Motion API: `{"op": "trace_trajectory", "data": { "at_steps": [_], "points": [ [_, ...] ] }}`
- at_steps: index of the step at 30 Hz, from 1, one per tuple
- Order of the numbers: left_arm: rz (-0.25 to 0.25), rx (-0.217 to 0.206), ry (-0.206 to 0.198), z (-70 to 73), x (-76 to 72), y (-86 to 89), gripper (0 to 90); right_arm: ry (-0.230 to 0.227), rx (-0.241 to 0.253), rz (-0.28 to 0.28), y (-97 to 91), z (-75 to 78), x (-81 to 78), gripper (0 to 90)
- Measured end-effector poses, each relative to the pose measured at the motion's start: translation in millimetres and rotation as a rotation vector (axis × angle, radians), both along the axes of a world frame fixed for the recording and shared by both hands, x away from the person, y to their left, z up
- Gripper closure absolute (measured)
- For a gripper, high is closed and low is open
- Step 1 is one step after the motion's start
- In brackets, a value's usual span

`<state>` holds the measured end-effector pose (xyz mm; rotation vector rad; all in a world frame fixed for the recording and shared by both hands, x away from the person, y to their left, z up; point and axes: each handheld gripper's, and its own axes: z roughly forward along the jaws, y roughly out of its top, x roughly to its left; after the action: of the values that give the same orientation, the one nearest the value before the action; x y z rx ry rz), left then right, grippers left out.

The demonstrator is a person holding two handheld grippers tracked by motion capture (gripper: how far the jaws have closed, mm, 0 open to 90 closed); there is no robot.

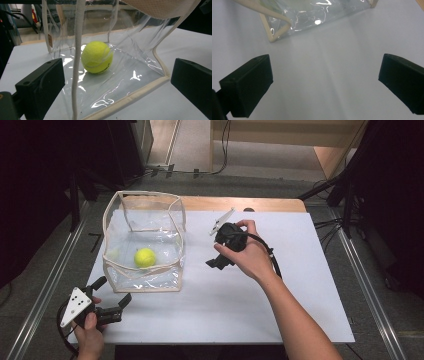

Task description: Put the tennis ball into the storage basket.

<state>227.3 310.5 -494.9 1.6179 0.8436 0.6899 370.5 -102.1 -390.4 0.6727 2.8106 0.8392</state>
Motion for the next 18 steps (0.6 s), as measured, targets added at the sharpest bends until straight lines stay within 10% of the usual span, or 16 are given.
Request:
{"op": "trace_trajectory", "data": {
  "at_steps": [18],
  "points": [
    [0.001,-0.002,0.000,-0.1,0.1,0.1,0.0,0.004,0.029,-0.055,-32.2,-20.7,-6.8,0.0]
  ]
}}
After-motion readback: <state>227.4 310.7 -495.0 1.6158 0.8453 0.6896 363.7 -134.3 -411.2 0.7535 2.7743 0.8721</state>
